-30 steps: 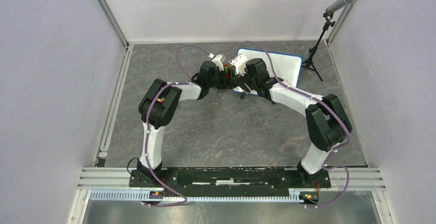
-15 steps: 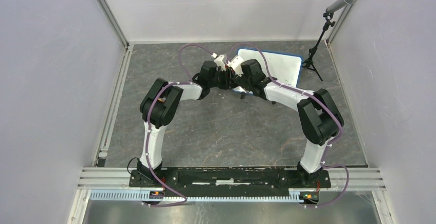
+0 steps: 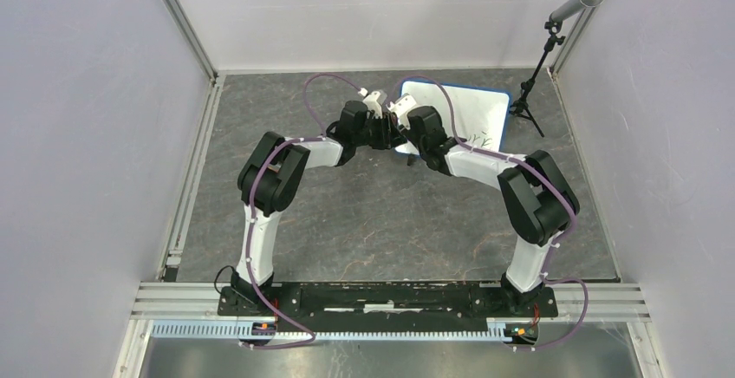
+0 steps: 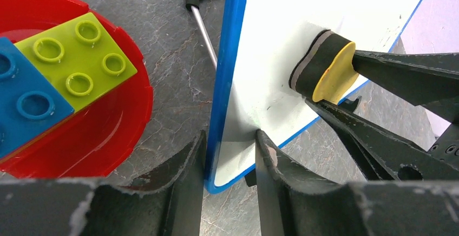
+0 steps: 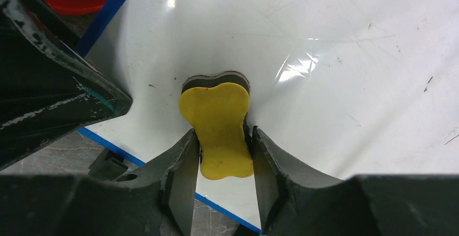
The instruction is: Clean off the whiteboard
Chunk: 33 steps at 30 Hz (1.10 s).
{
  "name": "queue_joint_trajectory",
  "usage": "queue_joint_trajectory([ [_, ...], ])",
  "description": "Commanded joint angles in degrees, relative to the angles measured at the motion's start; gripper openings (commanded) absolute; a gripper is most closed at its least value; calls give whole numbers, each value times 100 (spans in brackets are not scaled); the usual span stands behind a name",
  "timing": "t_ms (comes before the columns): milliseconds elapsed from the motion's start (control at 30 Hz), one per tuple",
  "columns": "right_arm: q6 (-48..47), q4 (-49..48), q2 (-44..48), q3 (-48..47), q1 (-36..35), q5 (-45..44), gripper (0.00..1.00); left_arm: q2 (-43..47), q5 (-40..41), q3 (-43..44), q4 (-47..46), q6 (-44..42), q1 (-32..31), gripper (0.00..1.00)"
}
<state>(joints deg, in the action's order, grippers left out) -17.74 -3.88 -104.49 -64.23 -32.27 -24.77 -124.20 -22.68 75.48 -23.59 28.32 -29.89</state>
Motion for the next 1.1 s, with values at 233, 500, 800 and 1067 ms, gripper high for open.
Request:
queue_joint_trajectory([
  [233, 1103, -887, 541, 950, 395, -696, 40, -189, 767, 84, 364, 218, 27, 13],
  [500, 2144, -1278, 1117, 1969, 1652, -377, 41, -334, 730, 344, 648, 209, 27, 2],
  [800, 1820, -1598, 1217, 1987, 1869, 120, 42, -357, 636, 360, 636, 175, 20, 2],
  [1067, 1571, -1801, 584, 1227, 825, 634, 43, -450, 627, 543, 861, 182, 26, 2],
])
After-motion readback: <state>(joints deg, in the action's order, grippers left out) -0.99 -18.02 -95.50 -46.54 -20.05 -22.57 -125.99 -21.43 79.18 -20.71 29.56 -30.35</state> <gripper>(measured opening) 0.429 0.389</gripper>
